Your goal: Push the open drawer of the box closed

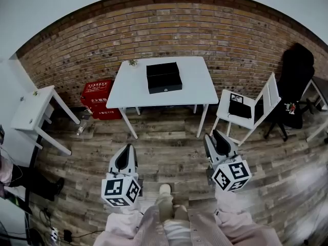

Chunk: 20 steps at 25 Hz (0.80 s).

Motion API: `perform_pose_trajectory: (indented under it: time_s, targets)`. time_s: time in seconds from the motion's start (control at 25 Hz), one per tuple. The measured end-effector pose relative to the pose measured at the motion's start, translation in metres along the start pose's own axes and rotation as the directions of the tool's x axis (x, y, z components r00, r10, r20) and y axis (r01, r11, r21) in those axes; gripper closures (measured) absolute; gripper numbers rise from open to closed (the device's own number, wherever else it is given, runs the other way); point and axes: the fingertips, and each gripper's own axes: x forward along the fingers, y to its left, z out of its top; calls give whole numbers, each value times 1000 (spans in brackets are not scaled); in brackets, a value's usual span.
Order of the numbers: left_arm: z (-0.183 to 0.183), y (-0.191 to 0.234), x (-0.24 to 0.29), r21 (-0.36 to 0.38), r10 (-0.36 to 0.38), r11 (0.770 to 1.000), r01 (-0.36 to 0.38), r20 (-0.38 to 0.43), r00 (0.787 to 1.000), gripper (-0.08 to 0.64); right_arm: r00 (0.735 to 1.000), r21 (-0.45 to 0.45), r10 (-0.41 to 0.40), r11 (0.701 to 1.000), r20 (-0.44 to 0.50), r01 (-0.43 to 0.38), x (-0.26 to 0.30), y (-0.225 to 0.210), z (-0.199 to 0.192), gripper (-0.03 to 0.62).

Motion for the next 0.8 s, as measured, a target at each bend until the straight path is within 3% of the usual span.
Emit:
perform_pose_trajectory:
  time_s: [0.48, 0.8]
  targets:
    - [-11, 22, 50, -25, 15, 1000, -16, -28, 999, 565, 1000, 16, -3, 1000, -30, 4, 52, -23, -18, 390]
    - [-14, 52, 106, -39, 17, 999, -19, -53, 998, 565, 997, 39, -36, 998, -68, 39, 110, -43, -32, 390]
